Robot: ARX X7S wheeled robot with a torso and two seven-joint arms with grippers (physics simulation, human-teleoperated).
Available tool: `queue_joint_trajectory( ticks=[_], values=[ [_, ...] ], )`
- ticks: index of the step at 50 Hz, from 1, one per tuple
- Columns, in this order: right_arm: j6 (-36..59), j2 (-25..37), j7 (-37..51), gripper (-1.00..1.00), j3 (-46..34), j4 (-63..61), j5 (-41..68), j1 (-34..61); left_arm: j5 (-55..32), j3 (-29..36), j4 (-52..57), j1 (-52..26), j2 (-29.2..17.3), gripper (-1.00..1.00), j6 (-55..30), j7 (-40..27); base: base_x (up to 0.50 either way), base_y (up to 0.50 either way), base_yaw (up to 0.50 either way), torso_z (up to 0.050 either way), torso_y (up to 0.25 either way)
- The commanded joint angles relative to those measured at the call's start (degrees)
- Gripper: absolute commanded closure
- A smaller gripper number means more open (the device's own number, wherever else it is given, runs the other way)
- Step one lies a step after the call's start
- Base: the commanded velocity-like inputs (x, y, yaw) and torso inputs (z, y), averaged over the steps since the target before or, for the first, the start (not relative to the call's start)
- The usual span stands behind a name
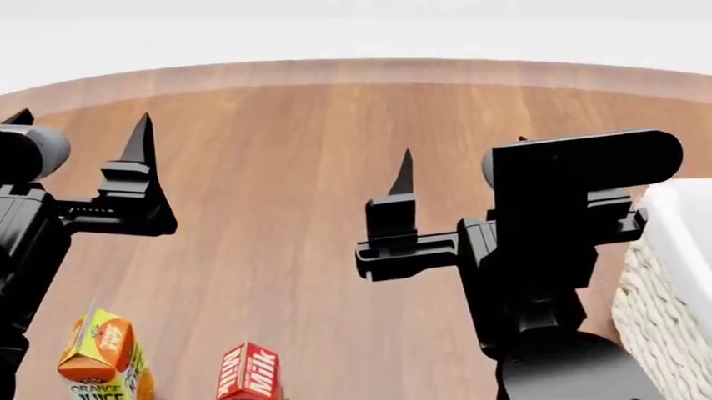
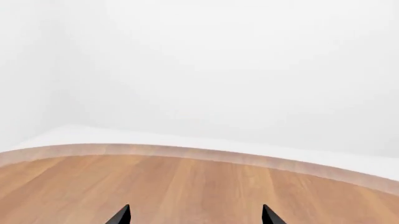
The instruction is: Pick the milk and place it in the basket.
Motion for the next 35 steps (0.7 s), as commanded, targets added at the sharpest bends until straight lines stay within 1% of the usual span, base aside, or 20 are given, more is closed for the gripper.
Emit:
queue_joint_trajectory(
  ticks=[1,23,24,27,31,32,35],
  values=[
    [-0.9,0.2,0.0,-1.0,-0.4,0.9,0.3,-0.4,-0.6,0.1,0.1,0.3,-0.5,-1.0,0.5,-0.1,0.5,0.0,0.0,0.0,0.0],
    [-1.1,0.2,0.0,-1.0,-0.4,2.1,1.4,-0.5,-1.3,1.0,-0.3,0.1,-1.1,-1.0,1.3,-0.5,0.5,0.0,0.0,0.0,0.001],
    [-1.7,0.6,-0.2,-1.0,-1.0,1.9,1.2,-0.6,-1.3,1.0,-0.3,0.1,-1.2,-1.0,1.3,-0.5,0.0,0.0,0.0,0.0,0.0],
    [0.4,0.4,-1.9,-1.0,-0.9,2.9,3.2,-0.2,-1.4,1.2,-0.3,0.1,-1.2,-1.0,1.3,-0.6,0.0,0.0,0.0,0.0,0.0],
    [0.8,0.1,-1.3,-1.0,-1.3,3.0,3.2,0.4,-1.7,1.0,-0.5,0.2,-1.2,-1.0,1.4,-0.7,0.0,0.0,0.0,0.0,0.0],
    [2.0,-0.3,1.3,-1.0,-1.1,3.9,1.6,0.9,-1.6,1.1,-0.6,0.2,-1.3,-1.0,1.5,-0.7,0.0,0.0,0.0,0.0,0.0],
    [0.2,0.1,2.2,-1.0,-1.8,4.8,0.1,0.9,-1.8,1.0,-0.5,0.1,-1.4,-1.0,1.4,-0.8,0.0,0.0,0.0,0.0,0.0]
  ],
)
